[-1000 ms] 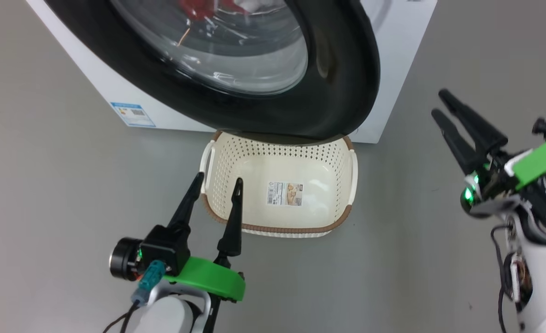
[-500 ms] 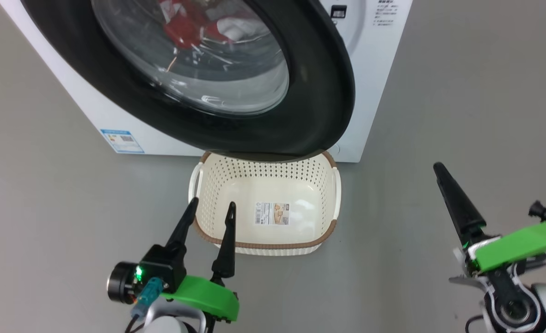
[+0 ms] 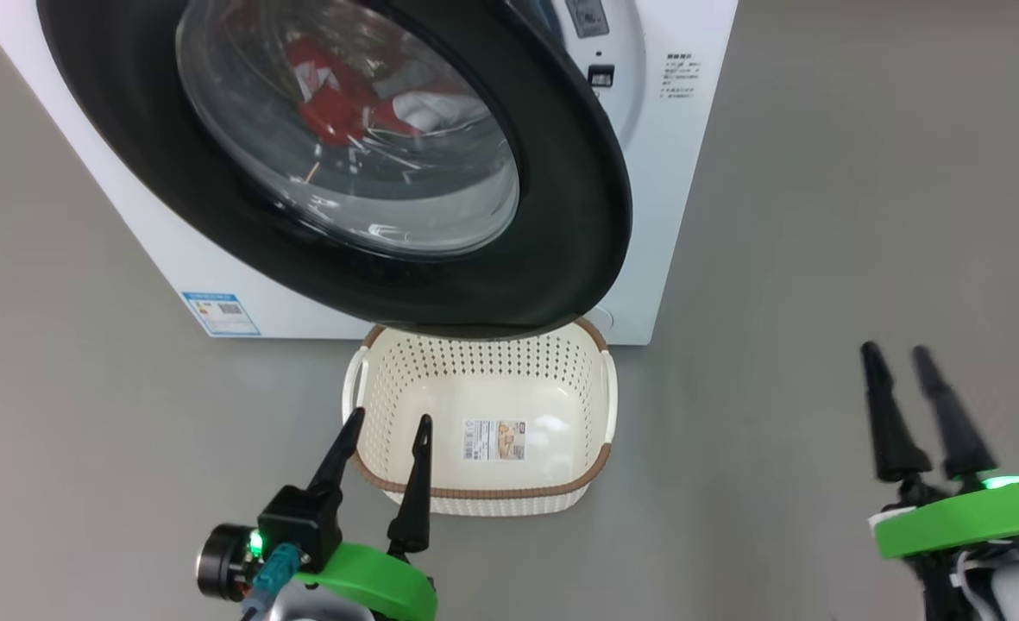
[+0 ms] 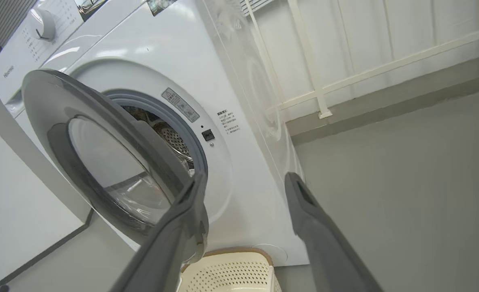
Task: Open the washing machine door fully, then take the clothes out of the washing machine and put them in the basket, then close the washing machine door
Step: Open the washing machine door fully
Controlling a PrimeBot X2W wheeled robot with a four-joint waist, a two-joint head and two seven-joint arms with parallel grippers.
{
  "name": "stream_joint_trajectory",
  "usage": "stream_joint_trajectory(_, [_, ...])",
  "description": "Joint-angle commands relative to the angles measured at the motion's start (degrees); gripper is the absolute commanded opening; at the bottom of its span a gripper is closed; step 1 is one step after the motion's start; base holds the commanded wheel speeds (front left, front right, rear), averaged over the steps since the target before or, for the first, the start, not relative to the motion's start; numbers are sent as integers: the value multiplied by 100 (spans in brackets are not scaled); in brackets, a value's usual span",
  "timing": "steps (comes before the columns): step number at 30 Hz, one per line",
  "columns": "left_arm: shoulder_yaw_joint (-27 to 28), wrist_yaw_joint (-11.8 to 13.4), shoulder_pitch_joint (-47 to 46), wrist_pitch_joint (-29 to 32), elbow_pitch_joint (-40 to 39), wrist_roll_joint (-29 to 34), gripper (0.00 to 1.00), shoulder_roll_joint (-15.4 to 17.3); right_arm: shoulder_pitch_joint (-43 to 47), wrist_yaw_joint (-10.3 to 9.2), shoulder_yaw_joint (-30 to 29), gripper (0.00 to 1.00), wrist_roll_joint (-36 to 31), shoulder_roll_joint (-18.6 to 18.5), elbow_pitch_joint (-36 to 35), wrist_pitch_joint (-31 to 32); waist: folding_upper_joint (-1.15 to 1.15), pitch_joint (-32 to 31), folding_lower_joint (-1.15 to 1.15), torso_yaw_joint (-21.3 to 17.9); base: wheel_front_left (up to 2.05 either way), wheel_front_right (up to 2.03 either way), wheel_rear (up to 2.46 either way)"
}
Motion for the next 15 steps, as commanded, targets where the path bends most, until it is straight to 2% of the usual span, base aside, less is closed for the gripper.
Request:
stream_joint_trajectory(1, [220, -38, 9, -45, -97, 28, 100, 66, -98, 5, -190, 100, -623, 7, -237, -73, 0, -93, 0, -13, 0, 0, 0])
stream_joint_trajectory(4, [282, -55, 70, -45, -83, 47, 100, 72, -8, 5, -511, 100, -1528, 239, -449, -75, 0, -185, 0, 7, 0, 0, 0])
stream_joint_trajectory(7, [330, -77, 128, -45, -76, 65, 100, 74, 162, 5, -642, 100, -2137, 400, -523, -76, 0, -249, 0, 27, 0, 0, 0])
stream_joint_trajectory(15, [419, -128, 269, -45, -49, 116, 100, 76, 529, 5, -775, 100, -2760, 625, -213, -77, 0, -412, 0, 47, 0, 0, 0])
